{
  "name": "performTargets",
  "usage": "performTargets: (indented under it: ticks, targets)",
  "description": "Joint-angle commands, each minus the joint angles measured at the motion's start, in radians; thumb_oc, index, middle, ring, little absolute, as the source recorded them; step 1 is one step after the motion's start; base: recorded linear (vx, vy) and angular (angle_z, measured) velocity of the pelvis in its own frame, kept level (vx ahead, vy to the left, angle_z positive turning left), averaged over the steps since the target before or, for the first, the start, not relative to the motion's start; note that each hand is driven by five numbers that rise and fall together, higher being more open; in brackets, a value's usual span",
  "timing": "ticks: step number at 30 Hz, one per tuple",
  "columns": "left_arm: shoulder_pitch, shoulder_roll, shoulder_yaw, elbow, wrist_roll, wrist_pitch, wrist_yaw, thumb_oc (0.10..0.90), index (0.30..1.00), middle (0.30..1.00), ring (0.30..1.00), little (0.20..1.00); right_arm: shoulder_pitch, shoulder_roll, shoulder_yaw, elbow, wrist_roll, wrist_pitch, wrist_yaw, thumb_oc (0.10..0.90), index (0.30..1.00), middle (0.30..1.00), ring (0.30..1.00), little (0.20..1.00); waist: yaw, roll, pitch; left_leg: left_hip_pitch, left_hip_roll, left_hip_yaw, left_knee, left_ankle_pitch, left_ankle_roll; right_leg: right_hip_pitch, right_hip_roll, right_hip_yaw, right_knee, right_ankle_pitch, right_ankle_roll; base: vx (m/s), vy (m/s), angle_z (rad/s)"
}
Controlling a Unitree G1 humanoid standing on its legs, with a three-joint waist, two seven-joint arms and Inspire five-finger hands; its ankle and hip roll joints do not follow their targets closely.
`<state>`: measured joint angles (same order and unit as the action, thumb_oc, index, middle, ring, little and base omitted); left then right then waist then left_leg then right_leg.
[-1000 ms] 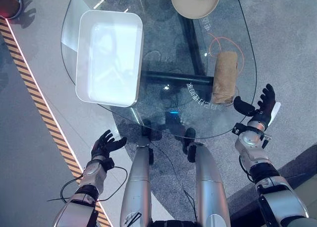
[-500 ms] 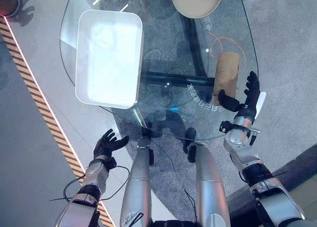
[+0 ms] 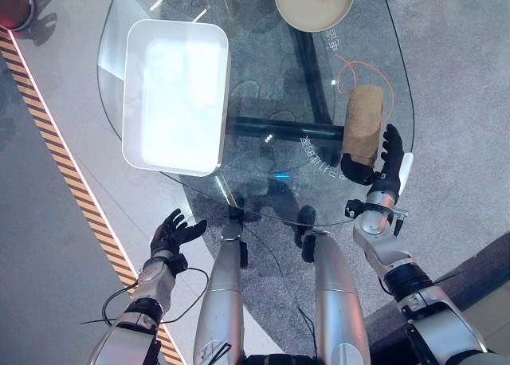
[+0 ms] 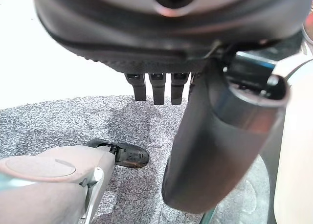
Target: Wipe the table with a cloth and put it in the basket.
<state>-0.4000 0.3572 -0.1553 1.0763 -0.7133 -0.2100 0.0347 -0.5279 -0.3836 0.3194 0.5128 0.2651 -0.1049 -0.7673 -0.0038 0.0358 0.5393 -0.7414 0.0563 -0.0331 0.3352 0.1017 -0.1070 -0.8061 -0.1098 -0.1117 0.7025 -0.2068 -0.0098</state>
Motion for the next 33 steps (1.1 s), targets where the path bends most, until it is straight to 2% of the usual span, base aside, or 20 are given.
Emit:
performTargets:
  ticks: [1,7,22,33]
  targets:
    - [0.049,-0.019,-0.015,-0.027,-0.021,-0.018,0.035,0.800,0.900,0.900,0.900,0.900,-0.023,-0.034,0.010,-0.071,-0.030,-0.031,-0.038,0.800,0.900,0.900,0.900,0.900,-0.019,0.025,-0.019,0.006,-0.058,0.072,0.139,-0.143,0.057,0.047,0.034,0.026,-0.180,0.104,0.025,0.00,0.000,0.00]
    - [0.042,-0.023,-0.022,-0.022,-0.019,-0.013,0.037,0.800,0.900,0.900,0.900,0.900,-0.055,-0.035,0.026,-0.038,-0.019,-0.017,-0.024,0.800,0.900,0.900,0.900,0.900,-0.015,0.031,-0.019,0.012,-0.060,0.073,0.135,-0.140,0.056,0.048,0.033,0.025,-0.177,0.103,0.024,0.00,0.000,0.00]
    - [0.013,-0.035,-0.039,-0.003,-0.021,0.000,0.031,0.800,0.900,0.900,0.900,0.900,-0.149,-0.038,0.070,0.067,-0.035,0.103,-0.022,0.800,0.900,0.900,0.900,0.900,-0.004,0.048,-0.019,0.017,-0.066,0.077,0.134,-0.139,0.060,0.038,0.028,0.022,-0.163,0.103,0.023,0.00,0.000,0.00]
    - [-0.008,-0.038,-0.056,0.008,-0.022,0.008,0.034,0.800,0.900,0.900,0.900,0.900,-0.200,-0.041,0.086,0.183,-0.021,0.123,-0.013,0.800,0.900,0.900,0.900,0.900,0.005,0.058,-0.019,0.015,-0.070,0.075,0.131,-0.139,0.065,0.027,0.030,0.019,-0.156,0.107,0.025,0.00,0.000,0.00]
